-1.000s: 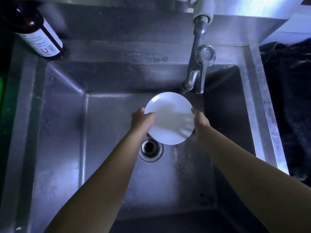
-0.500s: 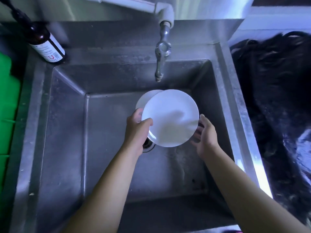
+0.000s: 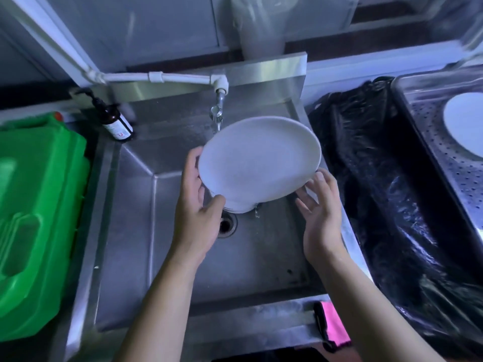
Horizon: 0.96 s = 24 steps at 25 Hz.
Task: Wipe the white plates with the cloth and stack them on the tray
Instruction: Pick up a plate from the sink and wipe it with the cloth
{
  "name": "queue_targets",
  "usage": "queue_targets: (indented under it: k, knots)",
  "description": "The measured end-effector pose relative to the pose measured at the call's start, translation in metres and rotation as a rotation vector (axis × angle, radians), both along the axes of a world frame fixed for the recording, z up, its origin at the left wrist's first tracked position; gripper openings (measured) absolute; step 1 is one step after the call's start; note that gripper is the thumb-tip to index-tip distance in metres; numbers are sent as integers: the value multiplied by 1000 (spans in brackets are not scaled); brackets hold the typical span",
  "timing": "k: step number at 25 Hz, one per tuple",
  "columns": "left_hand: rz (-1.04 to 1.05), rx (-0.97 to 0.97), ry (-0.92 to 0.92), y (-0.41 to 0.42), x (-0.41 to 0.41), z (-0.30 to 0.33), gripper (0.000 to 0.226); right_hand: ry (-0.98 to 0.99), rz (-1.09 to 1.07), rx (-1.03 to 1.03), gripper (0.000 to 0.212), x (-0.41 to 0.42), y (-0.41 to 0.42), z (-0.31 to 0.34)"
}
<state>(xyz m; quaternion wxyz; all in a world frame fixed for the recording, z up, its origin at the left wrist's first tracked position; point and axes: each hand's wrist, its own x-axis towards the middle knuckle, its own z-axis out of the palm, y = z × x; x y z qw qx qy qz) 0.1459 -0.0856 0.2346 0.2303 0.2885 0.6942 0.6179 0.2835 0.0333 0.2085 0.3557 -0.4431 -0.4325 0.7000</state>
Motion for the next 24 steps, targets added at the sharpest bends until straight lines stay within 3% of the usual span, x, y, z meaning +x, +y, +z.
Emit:
queue_targets:
  k: [3,6,11,13,17,21,24]
  knots:
    - [-74,-17,157,-12,6,33,83,108,8,-64,28,10,4,30]
    - [-163,-79,276,-21,6,59,86,200,25,-238,46,22,11,49]
    - [-261,-110,226,-31,20,85,82,194,137,-388,52,47,12,58]
    - [-304,-132,146,-37,24,91,82,125,221,-383,48,57,11,62]
    - [-235,-59,-181,-55,30,92,88,21,309,-325,34,68,7,76]
    - [-118,33,-425,-69,42,68,63,6,323,-220,35,76,9,83]
    - [-111,83,-655,-80,57,41,65,-25,313,-170,29,81,13,84]
